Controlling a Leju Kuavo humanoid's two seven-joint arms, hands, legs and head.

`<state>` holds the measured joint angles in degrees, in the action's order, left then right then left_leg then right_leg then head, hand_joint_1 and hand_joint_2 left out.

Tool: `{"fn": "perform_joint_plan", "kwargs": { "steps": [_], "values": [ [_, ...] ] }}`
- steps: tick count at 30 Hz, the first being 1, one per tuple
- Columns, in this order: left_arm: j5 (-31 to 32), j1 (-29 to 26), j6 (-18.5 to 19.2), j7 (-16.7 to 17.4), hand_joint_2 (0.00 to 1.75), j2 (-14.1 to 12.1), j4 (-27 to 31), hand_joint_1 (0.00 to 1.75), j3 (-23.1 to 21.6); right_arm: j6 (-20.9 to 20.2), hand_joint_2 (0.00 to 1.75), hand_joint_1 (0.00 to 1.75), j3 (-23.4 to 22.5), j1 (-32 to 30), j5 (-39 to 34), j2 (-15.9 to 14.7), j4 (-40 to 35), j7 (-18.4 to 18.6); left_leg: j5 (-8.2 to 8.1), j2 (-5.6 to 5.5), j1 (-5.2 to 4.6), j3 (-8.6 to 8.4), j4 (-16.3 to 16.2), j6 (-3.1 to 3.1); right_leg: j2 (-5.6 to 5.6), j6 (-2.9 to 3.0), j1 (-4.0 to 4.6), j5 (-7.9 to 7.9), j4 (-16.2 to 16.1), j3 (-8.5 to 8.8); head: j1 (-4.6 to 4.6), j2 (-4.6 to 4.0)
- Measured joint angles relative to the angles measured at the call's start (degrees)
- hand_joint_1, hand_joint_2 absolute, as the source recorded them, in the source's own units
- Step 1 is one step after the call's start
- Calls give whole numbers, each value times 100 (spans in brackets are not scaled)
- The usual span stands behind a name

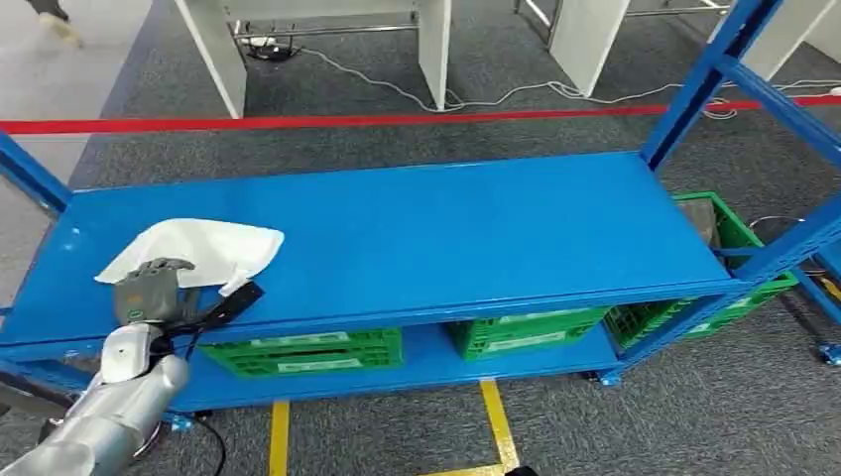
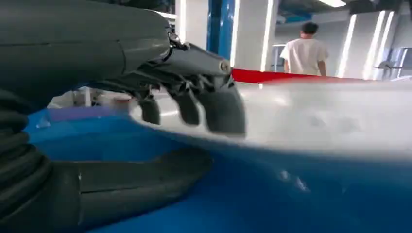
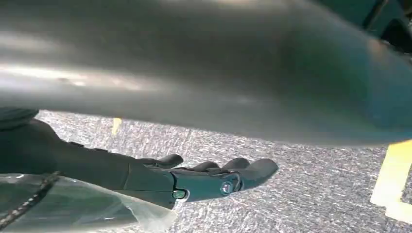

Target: Take the parts from the cabinet and place them on the table.

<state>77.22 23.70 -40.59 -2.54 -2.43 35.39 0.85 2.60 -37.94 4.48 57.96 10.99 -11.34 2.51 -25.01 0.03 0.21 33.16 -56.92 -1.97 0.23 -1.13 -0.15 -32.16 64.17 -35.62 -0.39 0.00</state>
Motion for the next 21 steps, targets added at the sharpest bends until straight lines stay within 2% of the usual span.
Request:
{"fn": "perform_joint_plan", "kwargs": {
  "steps": [1, 2, 3, 4, 5, 6, 7, 8, 9, 11, 13, 14, 15, 17, 18, 19, 20, 21],
  "values": [
    [9, -23, -4, -7, 175, 2, -2, 175, 7, 0, 0, 0, -2, 0, 2, 0, 0, 0, 0, 8, -2, 6, -1, 0, -2, -24, -13, -222, 529, -255, -17, 0],
    [18, -26, -4, -15, 175, 0, -2, 175, 11, 0, 0, 0, -4, -10, 2, 0, 0, 0, 0, 11, -2, 12, -4, 0, -2, -45, -13, -359, 961, -470, -4, 0],
    [22, -26, -4, -26, 175, 0, -2, 175, 11, 0, 0, 0, -7, -23, 2, 0, 0, 2, 0, 11, -1, 8, -4, 0, -5, -61, -16, -355, 1146, -573, -7, 0],
    [22, -12, -7, -26, 175, 0, -2, 175, 13, 0, 0, 0, -11, -32, 4, -2, 0, 2, -1, 8, 0, 1, -4, 0, -6, -73, -27, -225, 1065, -546, -7, 0],
    [22, -9, -7, -33, 175, 0, -2, 175, 13, 2, 0, 0, -26, -31, 7, -7, 0, 2, -6, 5, 1, -10, -6, 6, -6, -76, -38, 0, 753, -408, -4, 0],
    [20, -10, -7, -42, 175, 0, -2, 175, 13, 7, 0, 0, -39, -22, 11, -9, 0, 2, -14, 3, 5, -27, -7, 18, -13, -71, -51, 297, 200, -142, -9, 0],
    [20, -9, -4, -46, 175, 2, -2, 175, 13, 7, 0, 0, -44, -17, 15, -11, 0, 0, -27, 3, 8, -38, -15, 39, -28, -76, -61, 516, -325, 115, -7, 0],
    [17, -8, -7, -46, 175, 2, -2, 175, 15, 7, 0, 0, -46, -9, 17, -9, 0, -2, -39, 0, -19, -28, -30, 78, -34, -79, -55, 457, -576, 245, -4, 0],
    [13, -5, -7, -48, 175, -7, -2, 175, 22, 7, 0, 0, -46, 2, 17, -4, 0, -2, -50, -13, -40, 8, -80, 112, -8, -13, -51, 459, -649, 308, -5, 0],
    [11, -6, -6, -83, 175, -7, -2, 175, 26, 7, 0, 0, -52, -10, 33, -7, 0, 0, -17, -11, -33, 10, -55, 167, -10, 45, -31, 462, -615, 280, -11, 0],
    [-37, -10, -7, -214, 175, -15, -2, 175, 33, -2, 0, 0, -59, -13, 57, -7, 0, 0, -72, -14, -17, 18, -97, 222, -24, 129, -67, 501, -653, 299, -13, 0],
    [-61, -17, -7, -350, 175, -17, 0, 175, 48, -2, 0, 0, -61, -5, 68, -7, 0, -2, -213, -12, -16, 80, -269, 251, -25, 159, -66, 501, -653, 303, -35, 0],
    [-61, -58, -7, -453, 175, -9, 18, 175, 63, -2, 0, 0, -63, 7, 74, -7, 0, -2, -439, -13, -4, 240, -645, 275, -25, 191, -65, 501, -653, 300, -53, 0],
    [55, -285, -4, -831, 175, 31, 307, 175, 153, -4, 0, 0, -66, 6, 103, -7, 0, -2, -863, -13, 2, 659, -1617, 302, -6, 207, -57, 496, -651, 293, -44, 0],
    [90, -412, -4, -1033, 175, 61, 515, 175, 236, -2, 0, 0, -68, -1, 111, -7, 0, -2, -922, -13, 3, 776, -1880, 301, 5, 208, -54, 496, -651, 293, -50, 0],
    [125, -523, -2, -1275, 175, 138, 724, 175, 350, 2, 0, 0, -70, -5, 122, -7, 0, -2, -852, -13, 3, 774, -1875, 292, 15, 208, -51, 495, -649, 296, -44, 0],
    [166, -638, -2, -1523, 175, 221, 950, 175, 470, 9, 0, 0, -74, -7, 131, -7, 0, -2, -655, -13, 3, 661, -1620, 270, 29, 207, -47, 495, -647, 297, -48, 0],
    [247, -774, -2, -1870, 175, 359, 1337, 175, 648, 13, 0, 0, -81, -4, 151, -7, 0, -2, -373, -13, 3, 434, -1127, 240, 38, 204, -43, 493, -645, 303, -46, 0]
  ]
}}
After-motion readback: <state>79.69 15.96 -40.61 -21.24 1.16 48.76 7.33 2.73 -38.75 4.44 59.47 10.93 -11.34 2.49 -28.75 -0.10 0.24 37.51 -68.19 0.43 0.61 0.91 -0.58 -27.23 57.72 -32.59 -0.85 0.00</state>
